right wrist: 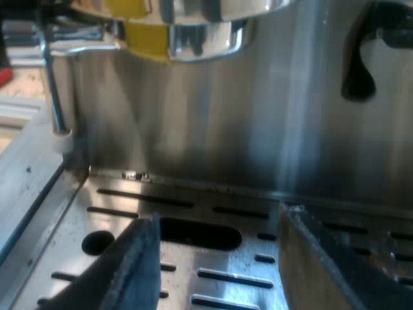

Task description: Put the handle in the coffee machine

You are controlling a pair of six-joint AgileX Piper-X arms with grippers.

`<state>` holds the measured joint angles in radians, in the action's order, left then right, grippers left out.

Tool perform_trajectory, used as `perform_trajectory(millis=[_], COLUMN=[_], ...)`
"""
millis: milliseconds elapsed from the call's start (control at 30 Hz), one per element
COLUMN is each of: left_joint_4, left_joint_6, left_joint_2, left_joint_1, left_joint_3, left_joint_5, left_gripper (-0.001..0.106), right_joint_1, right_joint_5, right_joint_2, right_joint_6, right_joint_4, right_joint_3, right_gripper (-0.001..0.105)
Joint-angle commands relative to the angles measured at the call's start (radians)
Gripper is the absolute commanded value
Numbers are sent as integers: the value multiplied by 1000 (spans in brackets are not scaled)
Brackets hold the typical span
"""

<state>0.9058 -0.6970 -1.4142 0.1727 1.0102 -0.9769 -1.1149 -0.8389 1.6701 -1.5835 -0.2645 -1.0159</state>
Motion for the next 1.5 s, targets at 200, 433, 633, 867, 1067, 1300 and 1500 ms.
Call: perform_trajectory(millis=[200, 433, 633, 867, 1067, 1300, 1500], left_joint_4=[-41, -41, -41, -41, -41, -41, -41], left_joint_6=[-39, -39, -39, -39, -39, -39, -39], left_joint_2=[33, 33, 33, 33, 33, 33, 33], left_joint_1=[-3, -3, -3, -3, -3, -3, -3], left_joint_3=[53, 53, 53, 53, 53, 53, 53], left_joint_5=[-173, -165, -161, -159, -145, -136, -136], left_gripper=[0, 0, 0, 0, 0, 0, 0], right_joint_1=[41, 75, 102, 138, 138, 138, 134], right_joint_5=[52, 58, 58, 95, 90, 81, 81], right_joint_2=[118, 214, 257, 294, 333, 341, 341], right_joint_6=[-146, -188, -216, -216, -241, -283, -283], right_joint_4=[-306, -553, -638, -637, -680, -759, -779], right_joint_3=[-2, -2, -7, -58, -108, -117, -124], right_gripper=[44, 37, 34, 38, 37, 34, 26])
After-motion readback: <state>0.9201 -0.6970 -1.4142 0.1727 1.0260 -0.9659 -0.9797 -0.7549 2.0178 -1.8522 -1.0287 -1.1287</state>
